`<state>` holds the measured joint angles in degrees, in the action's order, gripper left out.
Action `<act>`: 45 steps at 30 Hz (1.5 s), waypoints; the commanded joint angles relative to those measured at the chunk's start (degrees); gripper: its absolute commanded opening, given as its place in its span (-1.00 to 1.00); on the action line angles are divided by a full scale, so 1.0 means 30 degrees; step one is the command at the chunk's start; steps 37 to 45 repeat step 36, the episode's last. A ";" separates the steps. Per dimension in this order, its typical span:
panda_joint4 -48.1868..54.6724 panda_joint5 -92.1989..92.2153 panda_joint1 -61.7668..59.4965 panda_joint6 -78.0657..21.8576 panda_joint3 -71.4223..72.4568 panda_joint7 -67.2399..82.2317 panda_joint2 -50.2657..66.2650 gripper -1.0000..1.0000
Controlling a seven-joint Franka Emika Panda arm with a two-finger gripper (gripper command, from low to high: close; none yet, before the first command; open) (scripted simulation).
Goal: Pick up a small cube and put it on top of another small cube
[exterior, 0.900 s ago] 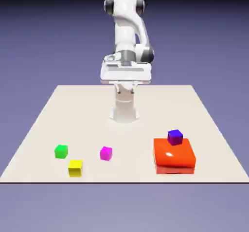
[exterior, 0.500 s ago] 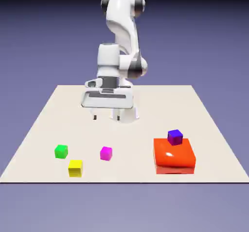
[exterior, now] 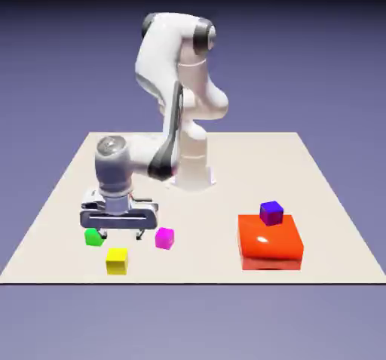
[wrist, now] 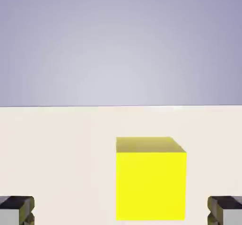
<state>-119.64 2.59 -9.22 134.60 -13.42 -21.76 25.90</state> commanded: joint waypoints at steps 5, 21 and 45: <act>-0.0089 0.0490 -0.0407 0.2151 0.0430 0.0298 0.2091 0.00; -0.4531 -0.3038 -0.1586 0.1202 -0.2450 0.7675 -0.4400 -1.00; -0.5318 -0.3564 -0.1860 0.1412 -0.2874 0.9003 -0.5165 1.00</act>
